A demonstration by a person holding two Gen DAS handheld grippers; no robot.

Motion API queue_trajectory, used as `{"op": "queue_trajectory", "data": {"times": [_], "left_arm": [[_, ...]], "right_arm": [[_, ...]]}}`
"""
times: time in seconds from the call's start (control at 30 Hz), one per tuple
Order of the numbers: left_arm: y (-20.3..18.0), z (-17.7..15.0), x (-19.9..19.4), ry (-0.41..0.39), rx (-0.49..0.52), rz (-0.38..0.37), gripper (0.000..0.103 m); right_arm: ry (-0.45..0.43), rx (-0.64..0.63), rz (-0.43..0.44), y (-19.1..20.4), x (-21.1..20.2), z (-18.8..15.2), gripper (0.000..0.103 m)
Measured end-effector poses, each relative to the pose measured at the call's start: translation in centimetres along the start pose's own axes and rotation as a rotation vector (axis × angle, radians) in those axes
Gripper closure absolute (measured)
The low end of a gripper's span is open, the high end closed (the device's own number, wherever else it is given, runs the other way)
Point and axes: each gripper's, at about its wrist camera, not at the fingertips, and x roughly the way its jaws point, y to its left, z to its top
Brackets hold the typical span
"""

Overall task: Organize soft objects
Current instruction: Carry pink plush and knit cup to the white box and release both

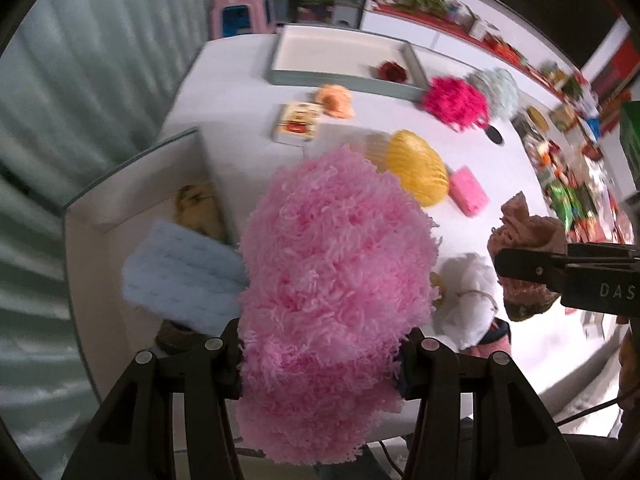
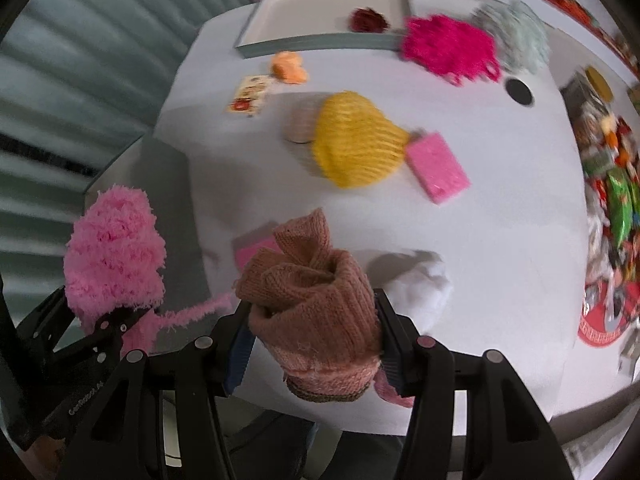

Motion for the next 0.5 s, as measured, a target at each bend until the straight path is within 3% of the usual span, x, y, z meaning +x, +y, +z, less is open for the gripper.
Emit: {"op": "queue_trajectory", "data": {"times": [0.5], "left_arm": [[8.8,-2.8,-1.6,-0.029,-0.218,0.084,0.05]], "right_arm": [[0.034,-0.233,0.043,10.9,1.8,1.6,0.045]]}}
